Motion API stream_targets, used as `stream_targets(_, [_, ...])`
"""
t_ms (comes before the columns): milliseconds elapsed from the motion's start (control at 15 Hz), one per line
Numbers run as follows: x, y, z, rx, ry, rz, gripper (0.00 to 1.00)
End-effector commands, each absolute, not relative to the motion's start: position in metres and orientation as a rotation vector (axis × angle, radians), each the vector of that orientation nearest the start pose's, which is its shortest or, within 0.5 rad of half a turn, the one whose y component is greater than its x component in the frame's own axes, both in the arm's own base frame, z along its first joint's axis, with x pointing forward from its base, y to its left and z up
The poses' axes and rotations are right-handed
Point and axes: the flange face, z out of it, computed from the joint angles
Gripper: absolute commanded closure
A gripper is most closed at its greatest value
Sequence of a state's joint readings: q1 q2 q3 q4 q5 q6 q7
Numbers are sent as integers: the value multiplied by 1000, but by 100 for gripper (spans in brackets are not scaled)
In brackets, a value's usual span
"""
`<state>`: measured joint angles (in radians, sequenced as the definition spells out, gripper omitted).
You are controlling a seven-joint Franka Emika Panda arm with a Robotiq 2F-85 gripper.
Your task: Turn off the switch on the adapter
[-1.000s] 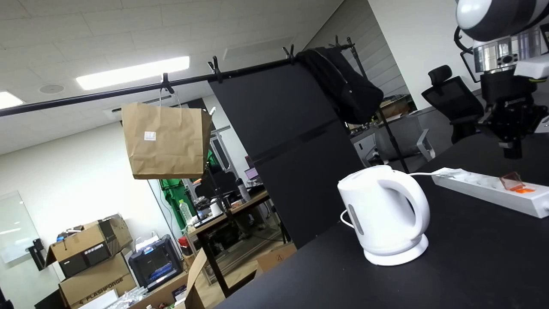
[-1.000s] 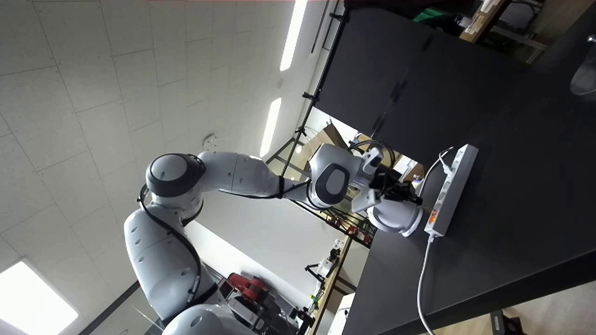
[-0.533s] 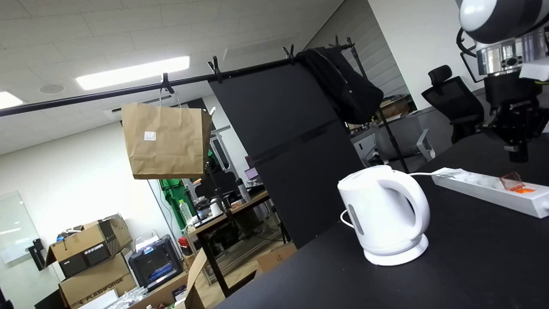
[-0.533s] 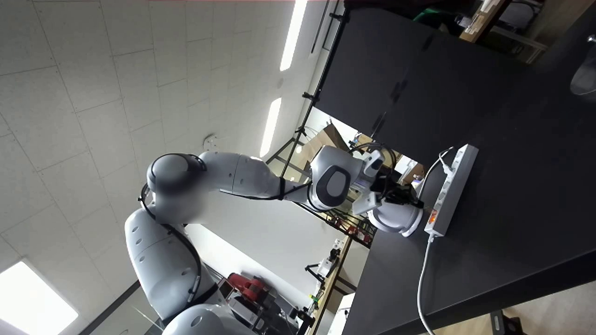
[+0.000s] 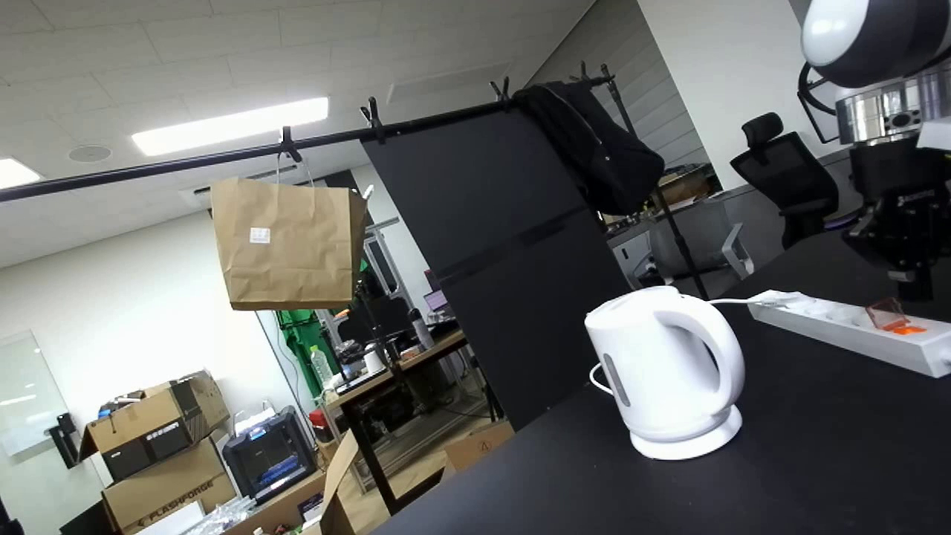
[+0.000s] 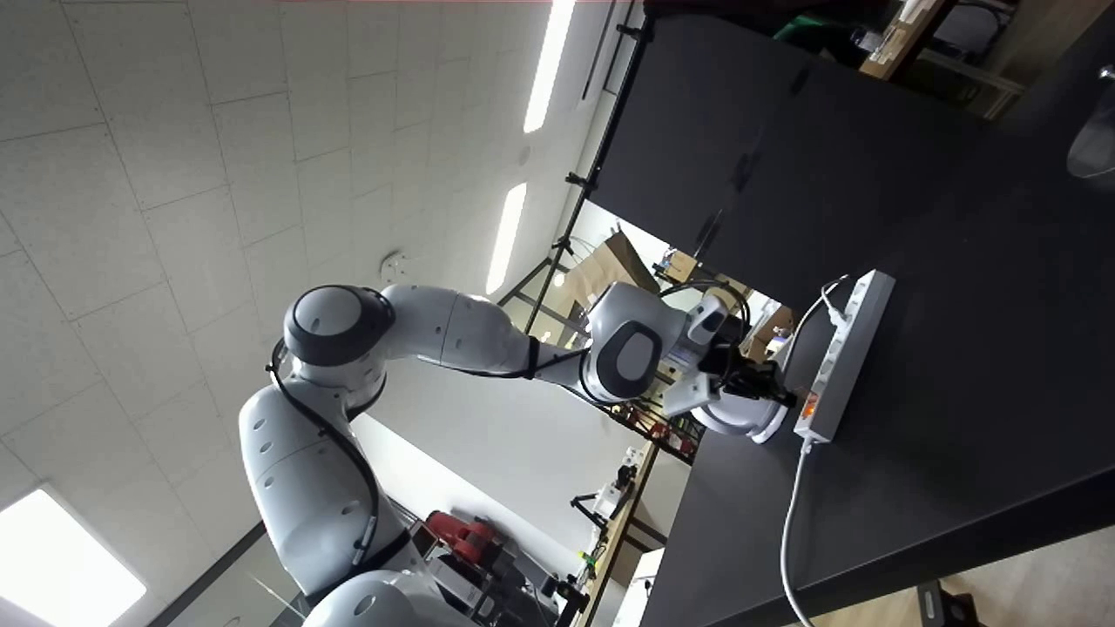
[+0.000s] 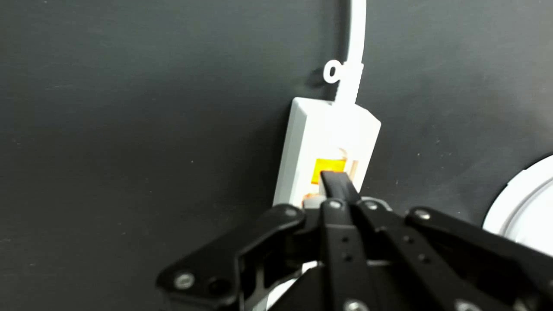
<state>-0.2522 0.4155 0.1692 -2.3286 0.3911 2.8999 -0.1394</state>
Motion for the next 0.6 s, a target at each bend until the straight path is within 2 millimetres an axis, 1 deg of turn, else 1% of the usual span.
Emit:
stream_targets(0, [528, -62, 168, -2878, 485, -263, 100])
stream_targets(533, [529, -66, 156, -2843, 452, -288, 100])
